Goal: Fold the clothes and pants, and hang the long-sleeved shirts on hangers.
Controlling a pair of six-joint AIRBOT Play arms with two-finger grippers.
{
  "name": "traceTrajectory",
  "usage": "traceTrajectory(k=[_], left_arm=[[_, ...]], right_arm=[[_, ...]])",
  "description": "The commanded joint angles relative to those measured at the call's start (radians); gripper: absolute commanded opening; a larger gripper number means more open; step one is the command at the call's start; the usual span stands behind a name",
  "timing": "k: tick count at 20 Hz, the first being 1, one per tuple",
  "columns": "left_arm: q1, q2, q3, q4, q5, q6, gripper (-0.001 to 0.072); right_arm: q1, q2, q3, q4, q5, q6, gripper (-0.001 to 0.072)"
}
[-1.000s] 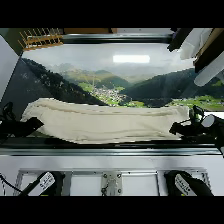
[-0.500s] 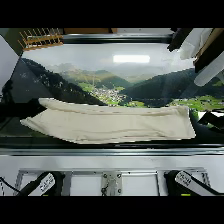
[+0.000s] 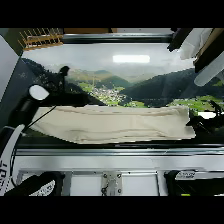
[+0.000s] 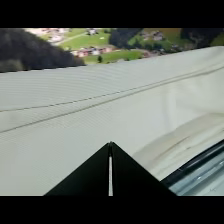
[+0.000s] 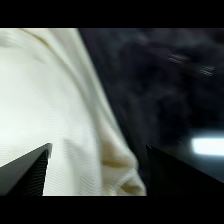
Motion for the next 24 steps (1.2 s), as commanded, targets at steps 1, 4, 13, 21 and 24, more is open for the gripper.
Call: traceTrajectory(k=[1, 4, 13, 21, 24], left_arm=[[-0.151, -0.124, 0.089, -0.002, 0.019, -0.015, 0.0020], [-0.222, -0.212, 0.148, -0.002, 0.020, -0.015, 0.0020], [-0.331, -0.369, 0.213, -0.004, 0.030, -0.015, 0.0020], [-0.417, -0.578, 0.386, -0.003, 0.071, -0.031, 0.0020], [-0.472, -0.696, 0.534, -0.002, 0.058, -0.033, 0.0020]], right_arm=[[0.027, -0.064, 0.017, 0.106, 0.029, -0.044, 0.0662], [0.073, -0.088, 0.017, 0.106, 0.058, -0.018, 0.0655], [0.152, -0.087, 0.019, 0.100, 0.064, 0.019, 0.0017], [0.267, 0.139, 0.210, -0.170, 0.239, 0.212, 0.0017], [0.383, 0.237, 0.298, -0.196, 0.307, 0.279, 0.0017]])
